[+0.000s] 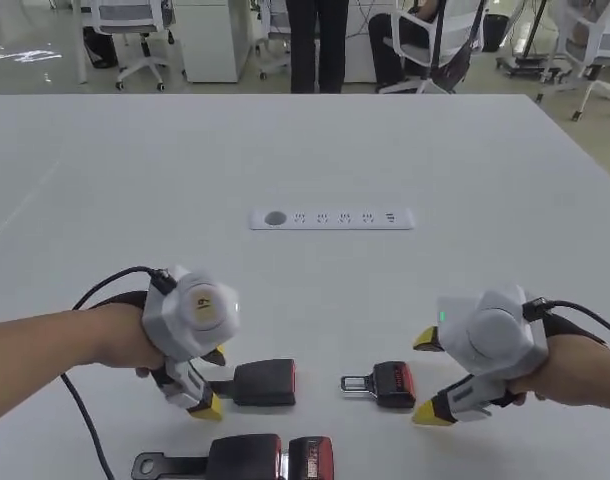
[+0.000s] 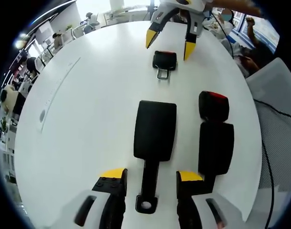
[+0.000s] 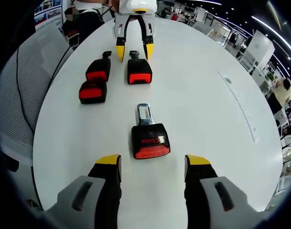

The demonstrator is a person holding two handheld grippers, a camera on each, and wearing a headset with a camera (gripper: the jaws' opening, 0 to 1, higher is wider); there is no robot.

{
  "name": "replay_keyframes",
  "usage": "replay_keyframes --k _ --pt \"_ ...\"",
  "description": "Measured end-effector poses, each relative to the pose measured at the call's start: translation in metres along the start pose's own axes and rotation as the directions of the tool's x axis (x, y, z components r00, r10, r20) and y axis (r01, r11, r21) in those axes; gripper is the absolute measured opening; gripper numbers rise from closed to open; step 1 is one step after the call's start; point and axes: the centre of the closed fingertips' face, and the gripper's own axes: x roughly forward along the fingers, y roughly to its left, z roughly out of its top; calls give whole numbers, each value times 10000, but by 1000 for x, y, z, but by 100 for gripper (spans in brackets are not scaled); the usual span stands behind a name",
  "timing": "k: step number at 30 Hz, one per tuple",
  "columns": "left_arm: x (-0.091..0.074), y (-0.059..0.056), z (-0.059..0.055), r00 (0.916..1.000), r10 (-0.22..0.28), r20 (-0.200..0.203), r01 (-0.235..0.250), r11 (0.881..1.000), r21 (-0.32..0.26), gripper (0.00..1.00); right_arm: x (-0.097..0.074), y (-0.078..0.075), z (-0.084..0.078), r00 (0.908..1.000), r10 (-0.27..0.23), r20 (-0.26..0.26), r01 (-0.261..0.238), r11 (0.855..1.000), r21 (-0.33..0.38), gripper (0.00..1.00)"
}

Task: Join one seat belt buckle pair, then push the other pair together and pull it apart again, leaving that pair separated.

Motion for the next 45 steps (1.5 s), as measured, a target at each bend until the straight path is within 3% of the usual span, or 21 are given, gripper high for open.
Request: replay_keyframes --k 8,17,22,28,30,31,33,38,40,43,44,45 --pt "-12 -10 -9 9988 191 445 -156 9969 -767 46 -6 4 -3 9998 -162 70 161 9997 206 54" --pt "-22 -21 -34 9944 299 1013 -98 9809 -1941 49 -15 18 -11 9988 -327 357 304 9976 618 56" --pt "-31 -31 -36 9804 612 1871 -82 9623 -2717 51 -21 26 -8 9954 -581 765 505 9939 982 57" --pt "-37 -42 -49 9587 1195 2579 -224 9362 -3507 55 -26 33 -10 9891 -952 1124 769 9846 1571 60" --pt "-43 -44 -47 9419 1523 2996 -289 9249 -3791 56 -27 35 -9 9840 -1132 1376 857 9777 1917 61" --pt "-45 -46 -46 9295 1722 3261 -320 9186 -3939 56 -29 37 -9 9806 -1226 1528 895 9741 2075 62" --pt "-47 -47 -50 9132 2054 3520 -420 9065 -4201 57 -30 42 -9 9759 -1386 1683 968 9671 2353 64" --pt "-49 -60 -51 8796 2499 4049 -499 8947 -4439 62 -31 57 -5 9638 -1639 2104 979 9512 2925 71" --pt "-49 -65 -51 8545 2764 4399 -494 8861 -4608 63 -31 61 -3 9571 -1790 2277 1035 9457 3083 74" --pt "-50 -72 -48 8245 3071 4753 -420 8708 -4898 69 -29 70 0 9511 -1851 2474 979 9399 3270 80" --pt "-50 -74 -47 8174 3143 4828 -421 8684 -4941 72 -28 71 0 9497 -1890 2498 1000 9387 3300 82" --pt "-48 -75 -49 8051 3270 4948 -471 8669 -4963 75 -28 73 0 9462 -1971 2565 1012 9335 3439 83"
